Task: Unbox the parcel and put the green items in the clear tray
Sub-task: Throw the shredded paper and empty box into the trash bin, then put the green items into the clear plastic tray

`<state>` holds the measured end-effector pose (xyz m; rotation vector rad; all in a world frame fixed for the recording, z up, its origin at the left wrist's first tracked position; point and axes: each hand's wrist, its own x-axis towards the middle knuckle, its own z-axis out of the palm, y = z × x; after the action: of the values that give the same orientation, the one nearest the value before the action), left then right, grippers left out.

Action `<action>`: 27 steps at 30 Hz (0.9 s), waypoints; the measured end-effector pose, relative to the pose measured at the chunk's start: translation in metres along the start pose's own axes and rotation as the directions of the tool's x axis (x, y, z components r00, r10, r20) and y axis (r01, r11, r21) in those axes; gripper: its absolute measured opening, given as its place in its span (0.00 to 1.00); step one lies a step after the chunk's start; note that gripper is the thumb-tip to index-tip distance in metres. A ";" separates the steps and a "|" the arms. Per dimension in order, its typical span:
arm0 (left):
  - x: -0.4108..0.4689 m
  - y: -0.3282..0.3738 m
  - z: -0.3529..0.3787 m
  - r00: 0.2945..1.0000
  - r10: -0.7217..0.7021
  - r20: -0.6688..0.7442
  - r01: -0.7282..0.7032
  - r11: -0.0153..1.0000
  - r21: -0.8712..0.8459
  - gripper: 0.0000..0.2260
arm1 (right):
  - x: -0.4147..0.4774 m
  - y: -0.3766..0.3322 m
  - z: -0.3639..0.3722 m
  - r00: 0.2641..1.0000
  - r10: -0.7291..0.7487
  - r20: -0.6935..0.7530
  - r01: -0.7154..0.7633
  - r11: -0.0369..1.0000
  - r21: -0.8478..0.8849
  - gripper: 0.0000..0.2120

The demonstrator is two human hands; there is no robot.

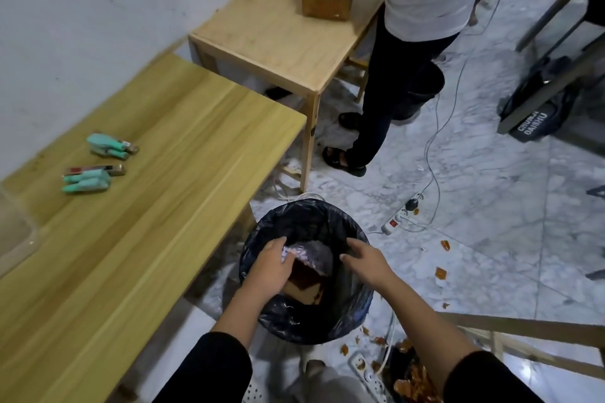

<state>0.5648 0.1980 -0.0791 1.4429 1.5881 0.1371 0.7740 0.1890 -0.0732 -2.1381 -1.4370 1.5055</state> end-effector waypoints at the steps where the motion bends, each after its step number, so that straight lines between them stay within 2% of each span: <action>1: -0.003 0.001 -0.003 1.000 0.018 0.009 -0.018 1.000 0.006 0.24 | -0.003 -0.007 0.002 1.000 -0.013 -0.006 0.013 1.000 0.008 0.26; 5: -0.027 0.004 -0.033 0.995 0.099 0.005 -0.099 0.995 0.012 0.23 | -0.018 -0.045 0.017 0.995 -0.090 -0.053 0.090 0.996 -0.008 0.26; 8: -0.050 -0.004 -0.073 0.984 0.160 -0.073 -0.159 0.987 0.018 0.21 | -0.024 -0.083 0.035 0.983 -0.173 -0.065 0.168 0.984 -0.066 0.25; 11: -0.063 -0.025 -0.121 0.960 0.148 -0.238 -0.157 0.987 -0.018 0.20 | -0.021 -0.126 0.055 0.965 -0.257 -0.056 0.251 0.963 -0.100 0.24; 14: -0.076 -0.058 -0.172 0.894 0.048 -0.446 -0.093 0.992 -0.081 0.17 | -0.013 -0.174 0.080 0.943 -0.331 0.002 0.329 0.936 -0.127 0.24; 16: -0.084 -0.086 -0.205 0.800 -0.086 -0.593 -0.011 0.988 -0.157 0.16 | -0.004 -0.206 0.099 0.924 -0.376 0.067 0.382 0.913 -0.146 0.24; 18: -0.090 -0.116 -0.234 0.645 -0.228 -0.729 0.071 0.968 -0.239 0.15 | 0.010 -0.237 0.119 0.902 -0.412 0.130 0.429 0.890 -0.154 0.25; 21: -0.094 -0.160 -0.269 0.446 -0.361 -0.819 0.122 0.931 -0.344 0.16 | 0.032 -0.282 0.145 0.869 -0.460 0.182 0.489 0.855 -0.174 0.30; 23: -0.092 -0.187 -0.289 0.370 -0.446 -0.815 0.170 0.895 -0.413 0.19 | 0.053 -0.312 0.165 0.841 -0.491 0.228 0.536 0.816 -0.216 0.34; 25: -0.086 -0.209 -0.302 0.326 -0.520 -0.790 0.219 0.854 -0.472 0.22 | 0.075 -0.339 0.183 0.816 -0.512 0.267 0.572 0.781 -0.250 0.39; 27: -0.076 -0.234 -0.310 0.315 -0.558 -0.768 0.263 0.828 -0.495 0.23 | 0.098 -0.362 0.201 0.796 -0.535 0.282 0.602 0.747 -0.281 0.44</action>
<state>0.1743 0.2175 -0.0179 0.6026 2.6444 0.9385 0.3986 0.3801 -0.0175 -1.4759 -2.3200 1.2846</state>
